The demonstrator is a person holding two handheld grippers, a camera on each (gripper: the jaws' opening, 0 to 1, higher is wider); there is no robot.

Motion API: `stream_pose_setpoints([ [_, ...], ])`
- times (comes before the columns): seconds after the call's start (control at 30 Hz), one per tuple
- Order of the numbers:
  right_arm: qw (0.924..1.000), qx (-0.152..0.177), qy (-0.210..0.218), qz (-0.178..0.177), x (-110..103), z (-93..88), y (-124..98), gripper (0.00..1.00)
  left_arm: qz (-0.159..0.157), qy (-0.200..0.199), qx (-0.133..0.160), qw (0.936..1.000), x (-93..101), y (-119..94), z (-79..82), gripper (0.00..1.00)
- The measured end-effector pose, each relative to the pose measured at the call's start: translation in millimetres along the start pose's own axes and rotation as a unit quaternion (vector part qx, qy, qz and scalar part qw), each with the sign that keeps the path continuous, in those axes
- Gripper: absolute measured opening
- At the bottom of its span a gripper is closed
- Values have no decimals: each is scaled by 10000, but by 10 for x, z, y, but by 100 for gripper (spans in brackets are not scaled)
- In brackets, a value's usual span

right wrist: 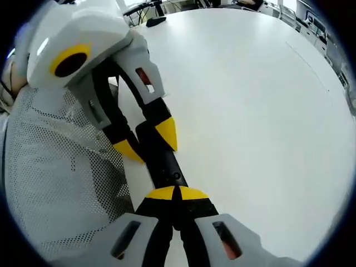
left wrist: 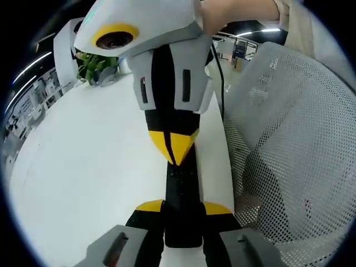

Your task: Press the specified remote control buttons in sequence, fully releasing each button before pressing the next.

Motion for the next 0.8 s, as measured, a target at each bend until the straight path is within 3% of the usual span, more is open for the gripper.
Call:
stream_pose_setpoints([
  [0.27,9995,-149,-246,159,36,40,-5,0,13,-19,-23,10000,2,1,6,25],
  [0.47,9968,-309,-715,172,37,70,-14,0,16,-67,-34,10000,0,2,7,25],
  [0.8,9949,-447,-865,275,103,80,-25,0,23,-71,-45,10000,1,-1,3,25],
])
Point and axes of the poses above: the point that each gripper's makers call its tool centre point, and the gripper's own axes: y roughly forward along the fingers, x roughly to its right, z roughly out of its top, the point moved 10 cm from there along -y, roughly backward along the fingers, and after that the axes turned 10 degrees about -x, right-handed, at the moved point
